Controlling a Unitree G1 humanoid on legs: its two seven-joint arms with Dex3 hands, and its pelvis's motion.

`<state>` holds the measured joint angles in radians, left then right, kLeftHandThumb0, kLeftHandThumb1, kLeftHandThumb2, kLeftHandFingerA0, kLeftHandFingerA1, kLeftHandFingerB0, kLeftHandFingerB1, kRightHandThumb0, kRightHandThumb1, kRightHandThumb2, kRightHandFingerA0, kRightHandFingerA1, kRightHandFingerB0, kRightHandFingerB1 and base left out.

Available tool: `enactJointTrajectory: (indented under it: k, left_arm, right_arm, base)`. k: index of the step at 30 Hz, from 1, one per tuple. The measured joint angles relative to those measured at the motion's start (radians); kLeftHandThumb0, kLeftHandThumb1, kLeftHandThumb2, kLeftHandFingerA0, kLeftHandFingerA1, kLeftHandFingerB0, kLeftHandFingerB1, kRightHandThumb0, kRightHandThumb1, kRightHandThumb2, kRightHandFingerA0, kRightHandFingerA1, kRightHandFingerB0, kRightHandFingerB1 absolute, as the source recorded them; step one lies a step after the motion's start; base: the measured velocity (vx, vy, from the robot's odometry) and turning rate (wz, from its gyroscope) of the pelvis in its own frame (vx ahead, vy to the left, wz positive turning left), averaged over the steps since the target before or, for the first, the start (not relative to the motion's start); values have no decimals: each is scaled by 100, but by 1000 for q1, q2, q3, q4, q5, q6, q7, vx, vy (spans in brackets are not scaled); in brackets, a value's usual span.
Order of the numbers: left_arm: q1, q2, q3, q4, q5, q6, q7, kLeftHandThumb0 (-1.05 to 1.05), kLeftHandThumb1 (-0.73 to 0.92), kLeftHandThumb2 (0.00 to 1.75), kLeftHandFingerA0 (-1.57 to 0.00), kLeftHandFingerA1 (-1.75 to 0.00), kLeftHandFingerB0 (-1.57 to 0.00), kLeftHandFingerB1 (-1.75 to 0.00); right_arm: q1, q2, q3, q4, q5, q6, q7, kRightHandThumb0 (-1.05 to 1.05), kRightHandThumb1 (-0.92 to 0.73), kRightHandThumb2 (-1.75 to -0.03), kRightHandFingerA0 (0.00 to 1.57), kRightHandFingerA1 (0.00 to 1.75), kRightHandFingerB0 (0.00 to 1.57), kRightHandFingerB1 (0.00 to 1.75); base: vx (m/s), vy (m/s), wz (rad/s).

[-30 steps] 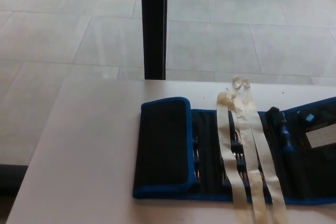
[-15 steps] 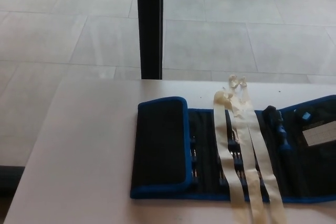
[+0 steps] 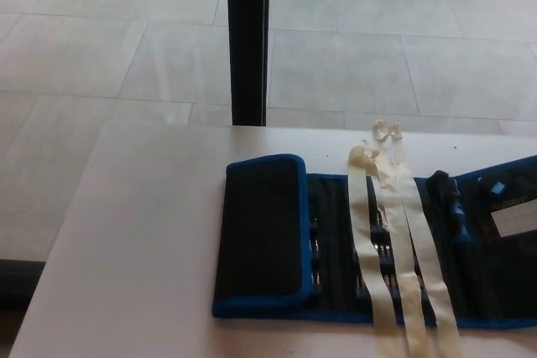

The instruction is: The robot uses its right hand to lift an edge of the toolkit kept in middle of the desk and make one fold in it

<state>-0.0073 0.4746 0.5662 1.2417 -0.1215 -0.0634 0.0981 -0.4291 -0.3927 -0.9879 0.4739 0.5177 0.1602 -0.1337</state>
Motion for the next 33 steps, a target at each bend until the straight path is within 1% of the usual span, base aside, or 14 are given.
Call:
enactJointTrajectory:
  k: [1, 5, 6, 7, 11, 17, 18, 23, 26, 28, 29, 30, 31, 33]
  left_arm:
    - [0, 0, 0, 0, -1, 0, 1, -45, 51, 55, -78, -88, -72, -62]
    - [-2, 0, 1, 3, -2, 0, 2, -48, 52, 55, -77, -93, -72, -60]
    - [-2, 0, 1, 3, -2, 0, 2, -48, 53, 55, -78, -87, -73, -60]
    - [-2, 0, 1, 4, -2, 0, 3, -49, 53, 56, -74, -80, -72, -60]
    - [-2, 0, 1, 5, -2, 0, 4, -47, 52, 55, -74, -80, -71, -61]
    - [-3, 0, 1, 6, -3, -1, 5, -48, 52, 56, -75, -89, -73, -61]
    - [-3, 1, 1, 6, -4, -1, 5, -48, 53, 56, -73, -86, -72, -61]
    - [-1, 1, 1, 9, -5, -5, 6, -50, 54, 56, -75, -84, -70, -60]
    - [2, 3, 1, 11, -7, -7, 6, -50, 54, 56, -77, -85, -72, -62]
    - [4, 7, 2, 14, -11, -9, 7, -51, 54, 56, -74, -81, -71, -60]
    - [5, 8, 2, 15, -12, -10, 8, -51, 54, 56, -72, -78, -68, -59]
    - [5, 8, 2, 16, -13, -11, 9, -51, 54, 56, -74, -80, -69, -59]
    - [5, 9, 2, 17, -14, -15, 10, -50, 55, 56, -77, -89, -70, -60]
    - [5, 10, 2, 19, -17, -16, 12, -52, 55, 56, -78, -92, -71, -60]
  right_arm:
    - [8, 12, 20, -28, 7, 16, 6, -65, -86, -65, 19, 40, 16, 37]
    - [51, 59, 98, -116, 35, 76, 28, -66, -86, -65, 21, 43, 14, 38]
    - [61, 67, 114, -131, 40, 87, 33, -70, -70, -88, 17, 48, 14, 46]
    - [72, 76, 132, -145, 45, 101, 39, -65, -85, -65, 22, 42, 16, 37]
    - [118, 104, 204, -190, 64, 160, 62, -65, -85, -64, 24, 40, 18, 37]
    - [165, 114, 291, -209, 82, 240, 90, -66, -86, -64, 26, 43, 20, 38]
    - [175, 114, 313, -210, 83, 259, 98, -65, -86, -65, 22, 42, 18, 38]
    - [209, 111, 391, -208, 86, 333, 128, -66, -84, -63, 28, 45, 22, 40]
    - [232, 101, 443, -203, 83, 375, 152, -67, -85, -64, 29, 45, 22, 40]
    - [247, 79, 482, -203, 79, 402, 168, -65, -86, -64, 27, 44, 22, 40]
    - [253, 69, 501, -204, 77, 413, 175, -66, -84, -64, 31, 45, 25, 41]
    - [258, 60, 522, -205, 75, 426, 183, -65, -85, -64, 31, 46, 25, 41]
    - [263, 53, 542, -208, 73, 439, 188, -64, -86, -64, 30, 47, 25, 42]
    - [265, 42, 569, -207, 70, 461, 194, -63, -86, -64, 31, 48, 25, 43]
  base:
    - [0, 0, 0]
    - [0, 0, 0]
    - [0, 0, 0]
    - [0, 0, 0]
    - [0, 0, 0]
    - [0, 0, 0]
    - [0, 0, 0]
    - [0, 0, 0]
    - [0, 0, 0]
    - [0, 0, 0]
    - [0, 0, 0]
    - [0, 0, 0]
    - [0, 0, 0]
    - [0, 0, 0]
